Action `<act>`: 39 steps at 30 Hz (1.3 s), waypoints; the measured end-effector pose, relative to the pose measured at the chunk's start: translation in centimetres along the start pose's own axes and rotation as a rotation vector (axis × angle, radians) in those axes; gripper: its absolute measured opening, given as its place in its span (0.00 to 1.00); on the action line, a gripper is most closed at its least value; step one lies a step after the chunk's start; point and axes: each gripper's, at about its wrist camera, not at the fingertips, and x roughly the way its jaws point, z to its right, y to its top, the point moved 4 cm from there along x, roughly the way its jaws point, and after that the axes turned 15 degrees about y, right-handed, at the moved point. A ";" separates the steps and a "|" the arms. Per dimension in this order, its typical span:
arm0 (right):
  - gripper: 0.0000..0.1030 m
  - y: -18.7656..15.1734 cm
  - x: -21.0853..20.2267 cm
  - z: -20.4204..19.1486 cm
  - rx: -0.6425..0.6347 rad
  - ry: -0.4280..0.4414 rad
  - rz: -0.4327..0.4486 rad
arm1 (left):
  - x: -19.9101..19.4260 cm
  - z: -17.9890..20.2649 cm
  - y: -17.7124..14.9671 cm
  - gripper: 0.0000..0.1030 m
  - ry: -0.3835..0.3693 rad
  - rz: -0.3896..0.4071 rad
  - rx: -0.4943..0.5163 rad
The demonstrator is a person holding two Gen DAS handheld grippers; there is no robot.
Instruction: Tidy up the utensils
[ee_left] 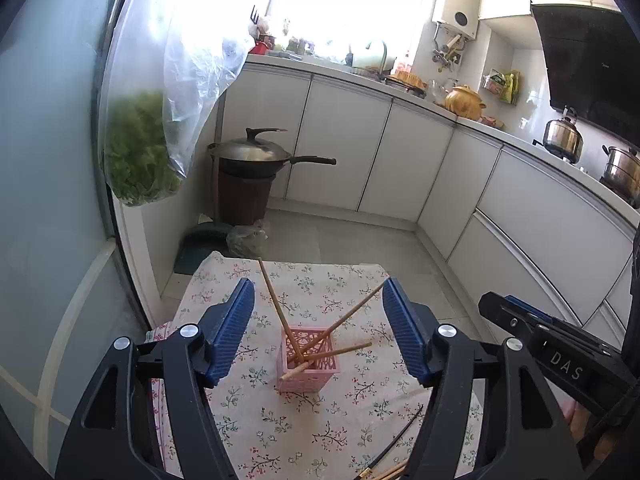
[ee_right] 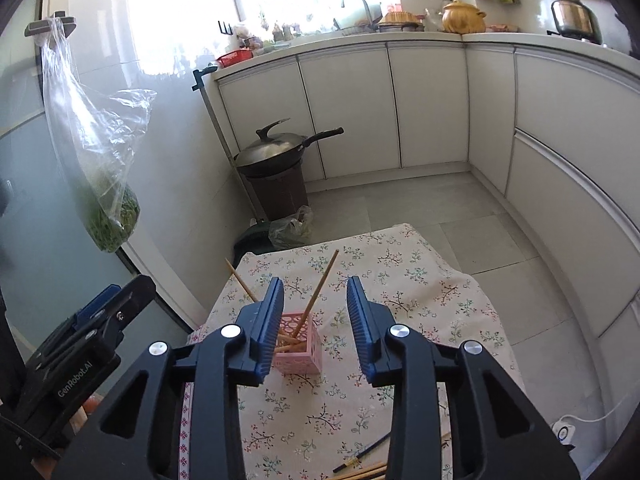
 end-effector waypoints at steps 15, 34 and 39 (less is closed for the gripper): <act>0.71 -5.4 -3.8 4.0 0.107 -0.088 0.011 | -1.7 2.4 -4.4 0.87 0.043 0.004 0.116; 0.90 -12.3 -8.7 10.1 0.304 -0.118 -0.010 | 0.7 6.7 -9.4 0.93 0.021 -0.105 0.273; 0.90 -15.6 -10.4 12.1 0.365 -0.116 -0.054 | 3.3 9.7 -12.1 0.93 -0.029 -0.209 0.362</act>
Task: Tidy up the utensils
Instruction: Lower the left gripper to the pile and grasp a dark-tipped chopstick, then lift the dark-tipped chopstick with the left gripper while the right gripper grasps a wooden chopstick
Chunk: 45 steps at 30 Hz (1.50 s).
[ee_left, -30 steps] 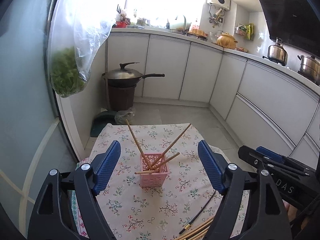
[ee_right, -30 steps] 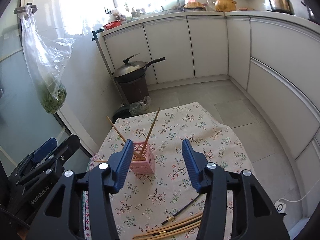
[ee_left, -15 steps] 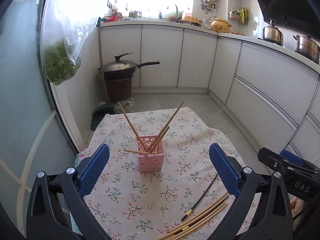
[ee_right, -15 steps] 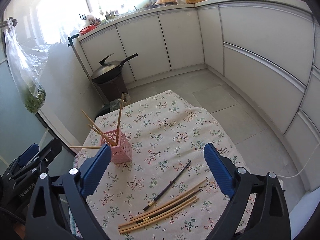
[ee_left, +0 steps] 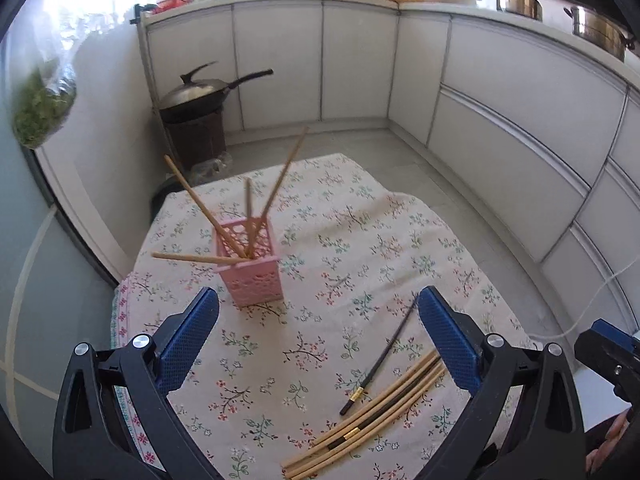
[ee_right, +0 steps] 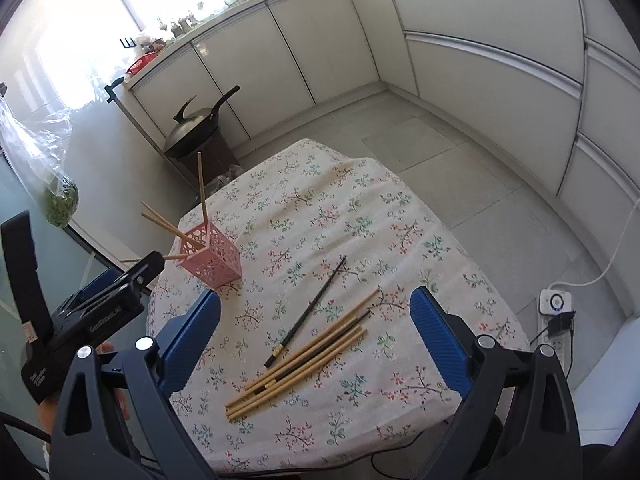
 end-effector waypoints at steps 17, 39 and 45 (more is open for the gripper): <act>0.90 -3.8 2.4 13.4 0.408 0.022 -0.162 | 16.1 15.1 -3.3 0.69 -0.183 -0.454 0.281; 0.89 -1.0 12.5 12.4 0.520 0.018 -0.227 | 11.0 10.1 -2.7 0.05 -0.124 -0.246 0.330; 0.54 -0.8 17.4 11.7 0.521 0.011 -0.314 | 5.4 4.4 -1.1 0.04 -0.117 -0.133 0.218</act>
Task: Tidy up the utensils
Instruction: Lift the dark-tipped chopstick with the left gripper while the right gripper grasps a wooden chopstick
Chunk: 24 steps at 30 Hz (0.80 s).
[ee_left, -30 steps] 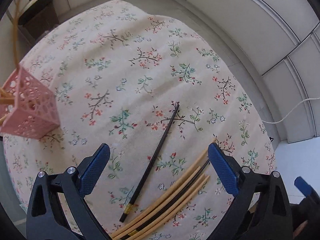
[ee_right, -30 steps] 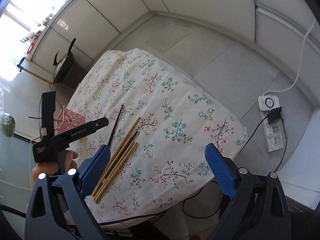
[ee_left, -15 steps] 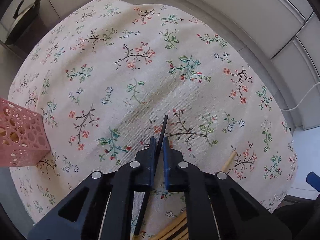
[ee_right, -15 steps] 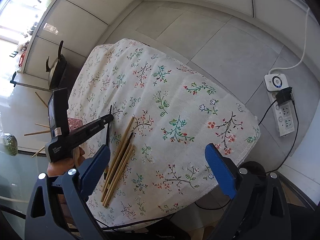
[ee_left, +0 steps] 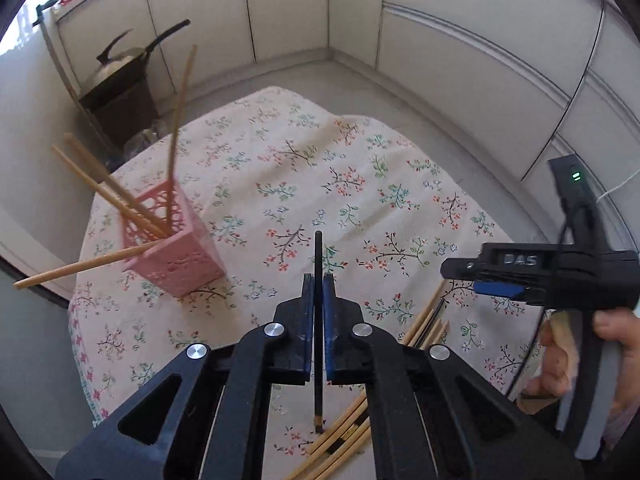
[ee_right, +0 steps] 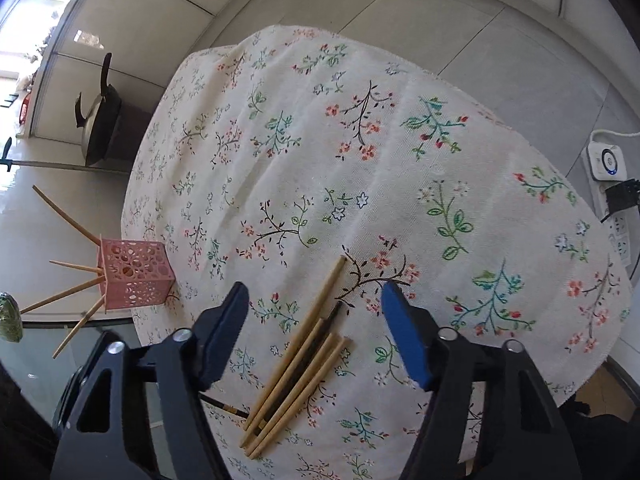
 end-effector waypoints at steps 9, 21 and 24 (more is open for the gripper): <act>0.37 0.5 3.6 -1.1 -0.063 -0.106 -0.001 | -5.5 -4.8 -1.0 0.04 0.029 0.126 -0.113; 0.09 1.6 5.4 -3.1 -0.128 -0.118 0.082 | -6.9 -7.4 -1.2 0.04 0.052 0.158 -0.195; 0.08 1.1 3.7 -5.2 -0.173 -0.041 0.114 | -7.7 -7.7 -1.2 0.04 0.056 0.179 -0.202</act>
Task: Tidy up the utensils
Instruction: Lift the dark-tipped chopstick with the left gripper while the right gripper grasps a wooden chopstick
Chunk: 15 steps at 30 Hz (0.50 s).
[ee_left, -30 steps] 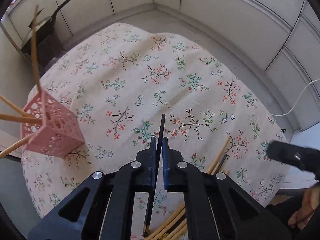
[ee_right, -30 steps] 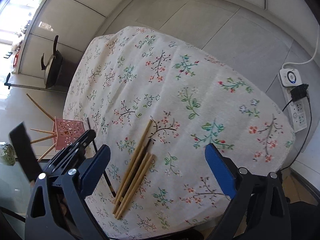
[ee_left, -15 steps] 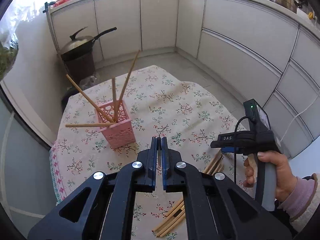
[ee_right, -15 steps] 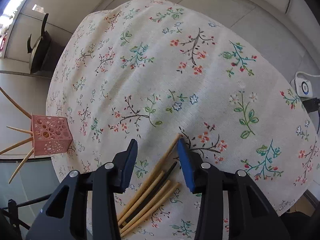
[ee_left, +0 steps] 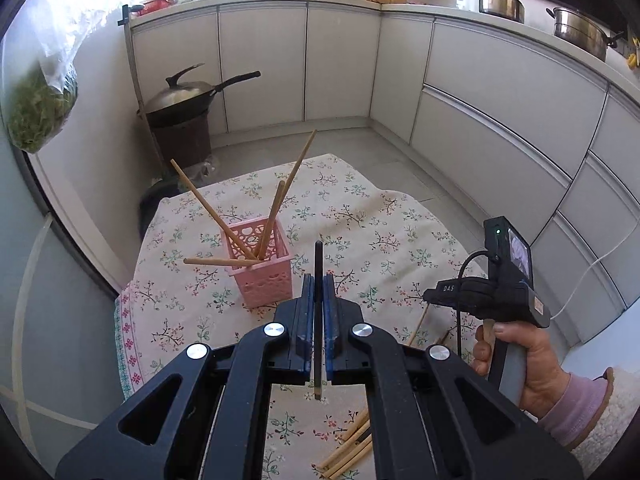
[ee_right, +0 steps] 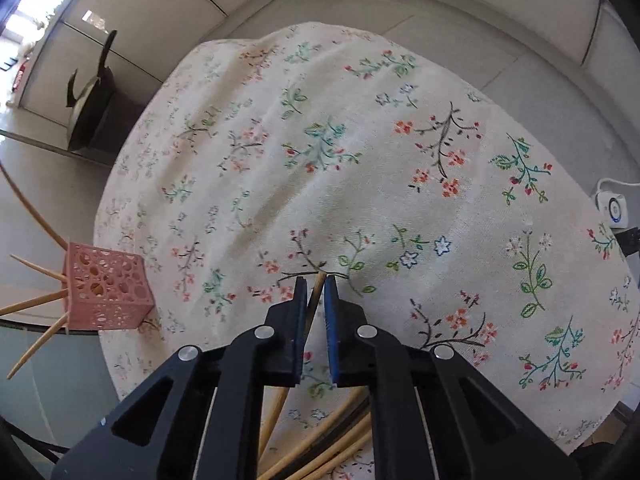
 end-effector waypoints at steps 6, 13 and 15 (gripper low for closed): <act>0.05 -1.1 -6.2 -6.0 -0.161 0.145 0.083 | -3.1 -1.9 0.2 0.04 0.032 0.073 -0.058; 0.05 -3.0 -12.0 -10.2 -0.288 0.215 0.144 | -5.9 -4.7 0.6 0.04 0.065 0.140 -0.158; 0.05 -3.5 -13.1 -10.9 -0.305 0.227 0.146 | -6.6 -5.3 0.7 0.04 0.075 0.157 -0.179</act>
